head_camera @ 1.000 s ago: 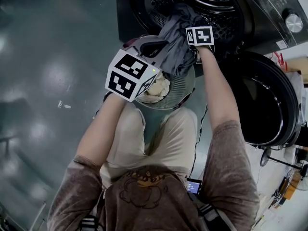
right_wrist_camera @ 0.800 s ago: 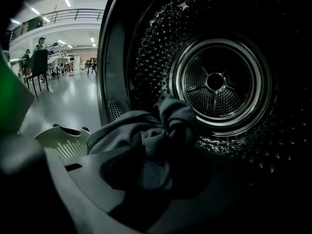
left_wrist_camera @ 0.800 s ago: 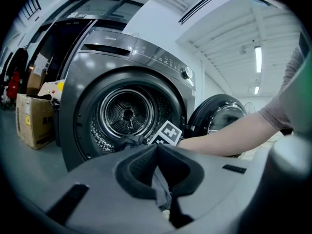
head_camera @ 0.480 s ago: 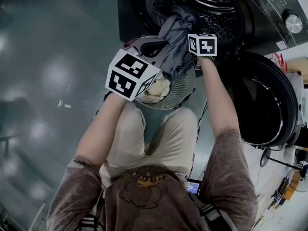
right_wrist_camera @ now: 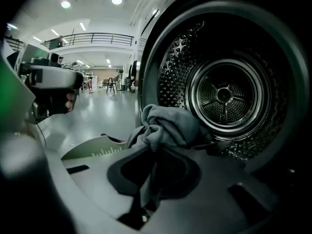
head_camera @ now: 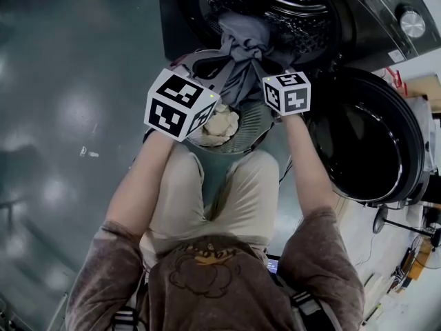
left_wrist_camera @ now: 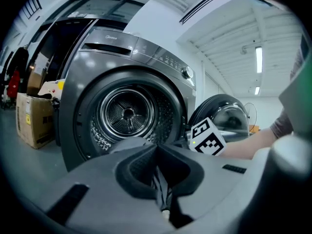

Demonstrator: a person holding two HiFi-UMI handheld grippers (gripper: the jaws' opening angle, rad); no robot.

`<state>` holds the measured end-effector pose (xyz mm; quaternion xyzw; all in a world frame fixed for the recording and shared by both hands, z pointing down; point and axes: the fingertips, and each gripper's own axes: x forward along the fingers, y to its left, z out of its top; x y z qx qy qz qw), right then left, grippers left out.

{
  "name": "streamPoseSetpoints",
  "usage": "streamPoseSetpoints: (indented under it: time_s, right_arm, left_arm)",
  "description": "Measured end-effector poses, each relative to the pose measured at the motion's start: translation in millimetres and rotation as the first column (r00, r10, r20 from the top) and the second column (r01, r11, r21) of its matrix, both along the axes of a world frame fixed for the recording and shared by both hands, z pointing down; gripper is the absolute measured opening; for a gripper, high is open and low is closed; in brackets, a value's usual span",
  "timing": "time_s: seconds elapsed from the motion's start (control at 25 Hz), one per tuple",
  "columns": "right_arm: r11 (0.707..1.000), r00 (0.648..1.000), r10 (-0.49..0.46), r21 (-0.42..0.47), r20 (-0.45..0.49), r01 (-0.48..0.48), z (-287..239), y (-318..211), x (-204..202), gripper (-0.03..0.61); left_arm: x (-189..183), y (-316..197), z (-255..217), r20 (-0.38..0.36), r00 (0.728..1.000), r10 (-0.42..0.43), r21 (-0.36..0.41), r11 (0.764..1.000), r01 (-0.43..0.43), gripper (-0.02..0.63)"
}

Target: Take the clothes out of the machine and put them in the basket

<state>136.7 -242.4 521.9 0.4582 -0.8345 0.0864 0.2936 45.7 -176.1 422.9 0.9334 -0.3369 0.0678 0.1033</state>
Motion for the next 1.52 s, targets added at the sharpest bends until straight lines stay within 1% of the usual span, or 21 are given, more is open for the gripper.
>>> streamPoseSetpoints:
  time_s: [0.16,0.4,0.6,0.76,1.0,1.12,1.2,1.32,1.52]
  right_arm:
    - [1.0,0.999,-0.006,0.007,0.036,0.005,-1.1,29.6,-2.7,0.032]
    - [1.0,0.991,-0.011,-0.009,0.13,0.012,-0.2,70.8,-12.5,0.032]
    - [0.999,0.99,-0.035,-0.017,0.135,0.037,2.2,98.6,-21.9,0.032]
    - [0.999,0.989,-0.035,-0.026,0.144,0.039,3.9,116.2,-24.4,0.032]
    - [0.998,0.986,-0.045,-0.027,0.158,0.05,7.1,123.5,-24.7,0.038]
    - [0.999,0.987,-0.045,-0.004,0.151,0.046,4.4,122.1,-22.4,0.066]
    - [0.999,0.985,-0.036,0.021,0.168,0.033,-1.8,118.4,-20.0,0.086]
    - [0.999,0.983,-0.011,0.045,0.184,0.003,-11.2,103.3,-10.3,0.146]
    - [0.998,0.99,0.016,0.058,0.143,-0.025,-11.0,57.0,6.5,0.254]
  left_arm:
    - [2.5,0.4,0.0,0.003,1.0,0.003,0.0,1.0,-0.003,0.006]
    - [4.1,0.7,0.3,0.003,1.0,0.008,-0.003,1.0,-0.008,0.008]
    - [6.0,2.6,0.2,0.011,1.0,0.012,0.0,1.0,-0.012,0.006]
    - [5.9,3.1,1.6,0.017,1.0,0.008,0.0,1.0,-0.008,0.008]
    - [5.8,4.5,1.9,0.024,1.0,0.005,0.002,1.0,-0.005,0.008]
    - [5.9,5.5,1.7,0.026,1.0,0.005,0.002,1.0,-0.005,0.008]
    - [4.7,5.8,1.2,0.026,1.0,0.002,0.003,1.0,-0.003,0.008]
    - [3.8,5.5,0.1,0.025,1.0,0.0,0.003,1.0,0.0,0.008]
    - [6.5,6.5,-0.9,0.022,1.0,0.006,0.005,1.0,-0.006,0.008]
